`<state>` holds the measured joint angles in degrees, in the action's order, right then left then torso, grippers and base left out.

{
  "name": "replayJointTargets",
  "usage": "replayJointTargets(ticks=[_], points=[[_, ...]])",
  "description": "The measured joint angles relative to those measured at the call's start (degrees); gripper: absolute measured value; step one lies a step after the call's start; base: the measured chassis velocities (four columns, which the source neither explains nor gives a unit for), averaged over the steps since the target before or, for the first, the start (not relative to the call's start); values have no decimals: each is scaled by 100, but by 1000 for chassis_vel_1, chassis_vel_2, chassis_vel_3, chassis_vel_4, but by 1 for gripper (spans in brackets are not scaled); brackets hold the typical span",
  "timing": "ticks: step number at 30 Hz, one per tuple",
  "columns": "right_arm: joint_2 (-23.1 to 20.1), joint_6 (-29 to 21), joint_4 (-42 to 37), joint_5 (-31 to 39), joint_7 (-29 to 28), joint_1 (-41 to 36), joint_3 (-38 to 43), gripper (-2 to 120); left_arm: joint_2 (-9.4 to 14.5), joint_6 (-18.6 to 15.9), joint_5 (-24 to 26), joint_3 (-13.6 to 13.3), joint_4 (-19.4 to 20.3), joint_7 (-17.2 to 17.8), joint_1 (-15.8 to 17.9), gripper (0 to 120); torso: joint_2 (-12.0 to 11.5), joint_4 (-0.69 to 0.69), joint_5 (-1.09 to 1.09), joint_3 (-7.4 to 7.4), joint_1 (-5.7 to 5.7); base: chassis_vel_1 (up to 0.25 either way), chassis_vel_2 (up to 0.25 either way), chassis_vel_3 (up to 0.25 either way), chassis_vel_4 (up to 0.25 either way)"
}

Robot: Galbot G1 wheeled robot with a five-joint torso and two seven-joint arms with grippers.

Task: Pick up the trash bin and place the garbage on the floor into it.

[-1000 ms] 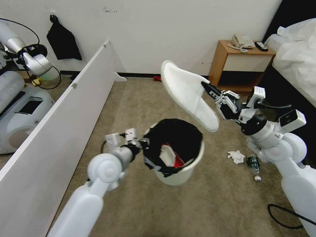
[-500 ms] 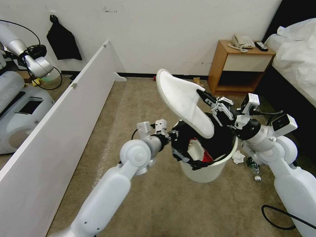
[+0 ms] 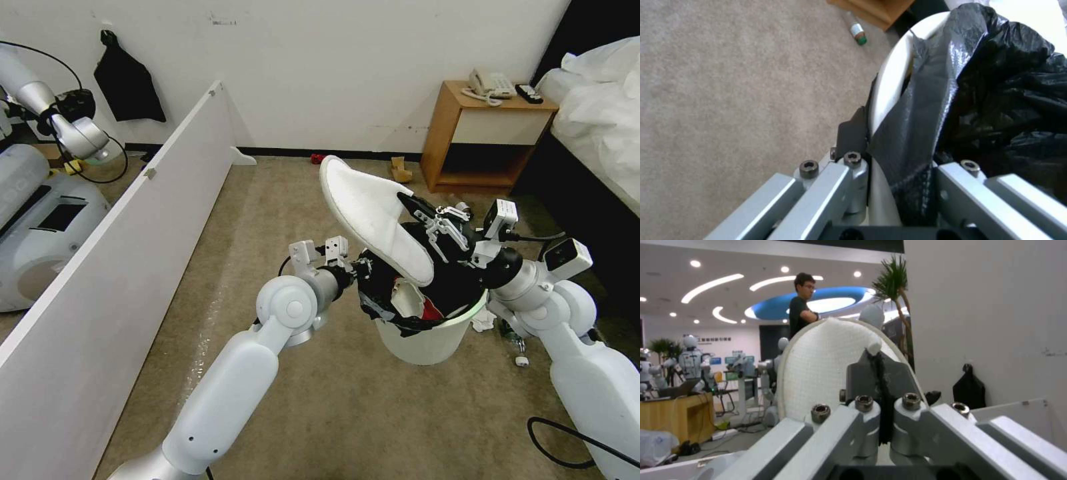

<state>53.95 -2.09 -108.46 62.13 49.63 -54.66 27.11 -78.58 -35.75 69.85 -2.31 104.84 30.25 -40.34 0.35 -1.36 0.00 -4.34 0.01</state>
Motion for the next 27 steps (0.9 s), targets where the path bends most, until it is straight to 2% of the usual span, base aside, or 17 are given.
replayJointTargets(ticks=[13, 27], points=[[97, -5, 37, -30, 14, 62, -19, 0, 207, 8, -84, 118, 164, -49, -169, 4, 0, 0, 0, 0, 0, 0, 0, 0, 0], [46, -6, 21, -125, -207, -23, 69, 2, 217, 8, -71, 118, 243, -53, -197, 4, 0, 0, 0, 0, 0, 0, 0, 0, 0]])
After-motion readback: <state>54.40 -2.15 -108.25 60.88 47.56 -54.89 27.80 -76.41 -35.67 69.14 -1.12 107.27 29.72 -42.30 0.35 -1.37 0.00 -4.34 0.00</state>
